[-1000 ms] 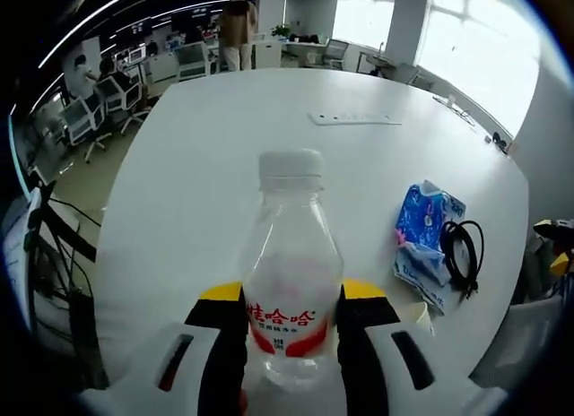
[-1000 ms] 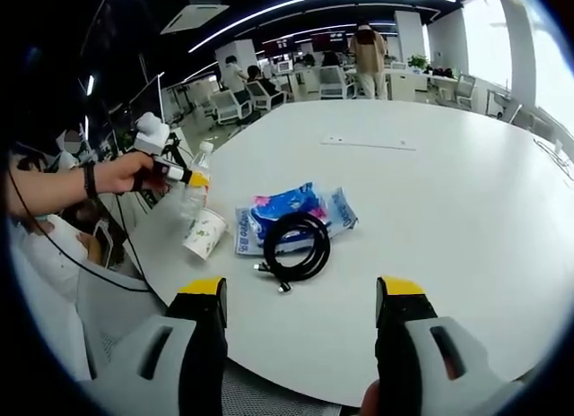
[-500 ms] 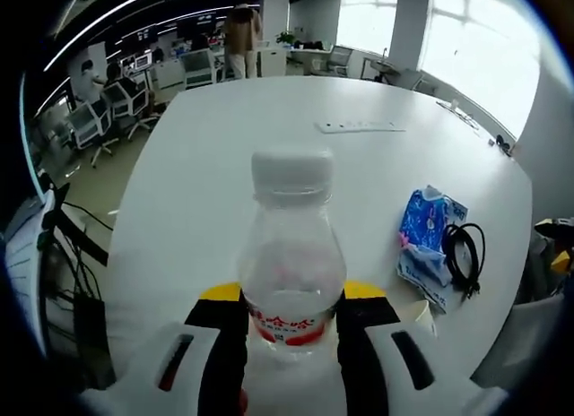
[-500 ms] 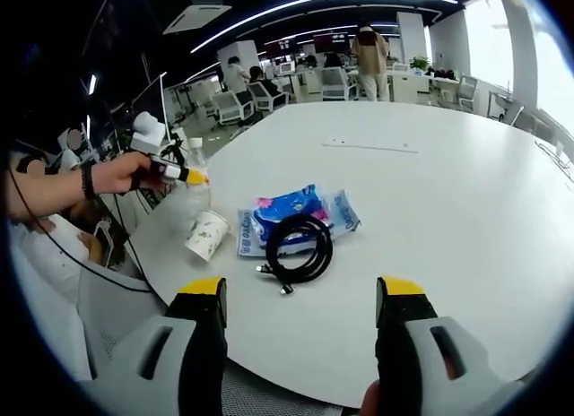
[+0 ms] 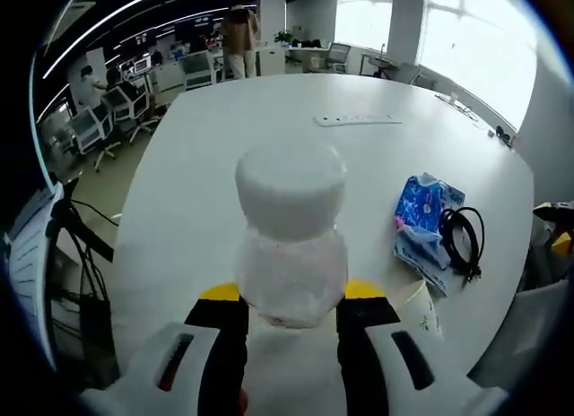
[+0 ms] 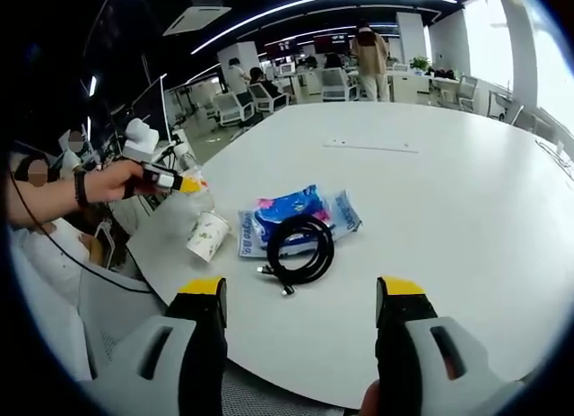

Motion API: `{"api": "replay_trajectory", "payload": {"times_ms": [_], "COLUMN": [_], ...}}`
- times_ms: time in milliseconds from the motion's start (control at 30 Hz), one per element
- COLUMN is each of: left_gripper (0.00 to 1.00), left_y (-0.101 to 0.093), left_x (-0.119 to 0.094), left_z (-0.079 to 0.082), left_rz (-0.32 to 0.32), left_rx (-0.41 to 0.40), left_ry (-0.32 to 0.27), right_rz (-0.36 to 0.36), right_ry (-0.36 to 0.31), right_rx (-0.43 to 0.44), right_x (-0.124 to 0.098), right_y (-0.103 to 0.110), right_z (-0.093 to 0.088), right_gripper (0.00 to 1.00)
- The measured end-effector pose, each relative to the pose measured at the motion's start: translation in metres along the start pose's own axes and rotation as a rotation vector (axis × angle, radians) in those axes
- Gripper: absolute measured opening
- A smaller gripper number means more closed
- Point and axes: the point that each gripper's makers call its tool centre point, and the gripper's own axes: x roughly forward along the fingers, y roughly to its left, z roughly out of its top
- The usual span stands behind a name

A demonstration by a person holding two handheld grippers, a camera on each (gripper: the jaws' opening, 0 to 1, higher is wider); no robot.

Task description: Arrange the tabletop items into an orderly group along one side of the table until the central work area is clear of visible clutter.

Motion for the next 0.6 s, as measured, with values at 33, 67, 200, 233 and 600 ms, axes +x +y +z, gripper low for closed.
{"api": "replay_trajectory", "payload": {"times_ms": [33,67,200,233,600], "left_gripper": [0.37,0.37,0.37,0.37,0.38], "left_y": [-0.0006,-0.0011,-0.0018,-0.0019,-0.0028], "left_x": [-0.0002,-0.0005,-0.0013,-0.0012,-0.0018], "left_z": [-0.0023,-0.0037,-0.0041,-0.0039,-0.0059], "left_rz": [0.002,0.001,0.005,0.006,0.013], "left_rx": [0.005,0.01,0.012,0.011,0.054], "left_ry": [0.003,0.005,-0.001,-0.003,0.01], "right_rz": [0.002,0.003,0.007,0.007,0.007], "right_ry": [0.0,0.0,-0.003,-0.003,-0.01], "right_rx": [-0.001,-0.002,-0.005,-0.006,-0.004], "right_x": [0.0005,0.0008,0.0011,0.0011,-0.0007], "right_y": [0.0007,0.001,0.0021,0.002,0.0016], "right_z": [0.0002,0.0004,0.0012,0.0012,0.0027], "right_gripper": [0.67,0.67,0.67,0.67,0.67]}}
